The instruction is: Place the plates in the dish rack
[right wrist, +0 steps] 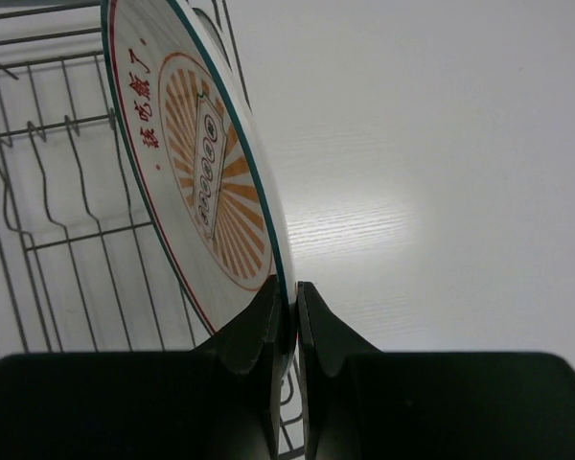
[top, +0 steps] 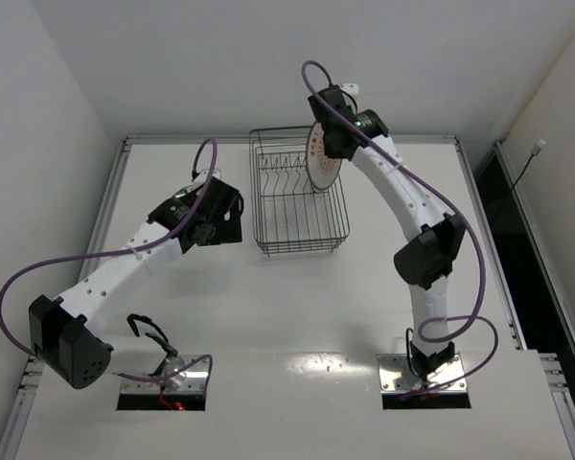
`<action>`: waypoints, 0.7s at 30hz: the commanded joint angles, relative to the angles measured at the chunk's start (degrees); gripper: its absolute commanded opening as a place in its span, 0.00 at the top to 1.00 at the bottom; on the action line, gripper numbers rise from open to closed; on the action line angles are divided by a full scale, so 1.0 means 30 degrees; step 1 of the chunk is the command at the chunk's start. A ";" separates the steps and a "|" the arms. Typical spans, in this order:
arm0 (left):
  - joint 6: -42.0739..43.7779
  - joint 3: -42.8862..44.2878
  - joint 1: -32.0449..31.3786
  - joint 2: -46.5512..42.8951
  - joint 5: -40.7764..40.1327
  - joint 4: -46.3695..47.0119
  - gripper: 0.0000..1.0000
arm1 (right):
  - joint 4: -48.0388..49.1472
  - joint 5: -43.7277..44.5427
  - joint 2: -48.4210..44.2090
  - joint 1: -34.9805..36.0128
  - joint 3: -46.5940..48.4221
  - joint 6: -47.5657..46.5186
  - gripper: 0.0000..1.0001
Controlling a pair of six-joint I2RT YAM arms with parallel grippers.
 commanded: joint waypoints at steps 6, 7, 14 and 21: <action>-0.0114 0.0389 -0.0325 -0.0482 -0.1282 -0.0274 0.09 | 0.2617 0.3711 0.2112 0.0647 0.2370 -0.1094 1.00; 0.0060 0.0390 -0.0325 -0.0308 -0.1282 -0.0274 0.09 | 0.2617 0.3713 0.2291 0.0647 0.2371 -0.1094 1.00; 0.0061 0.0566 -0.0325 -0.0130 -0.1866 -0.0274 0.07 | 0.3379 0.3537 0.4194 0.0647 0.2576 -0.2088 1.00; 0.0237 0.0566 -0.0325 0.0688 -0.2336 -0.0274 0.06 | 0.3381 0.1547 0.5396 0.0647 0.2138 -0.2324 0.94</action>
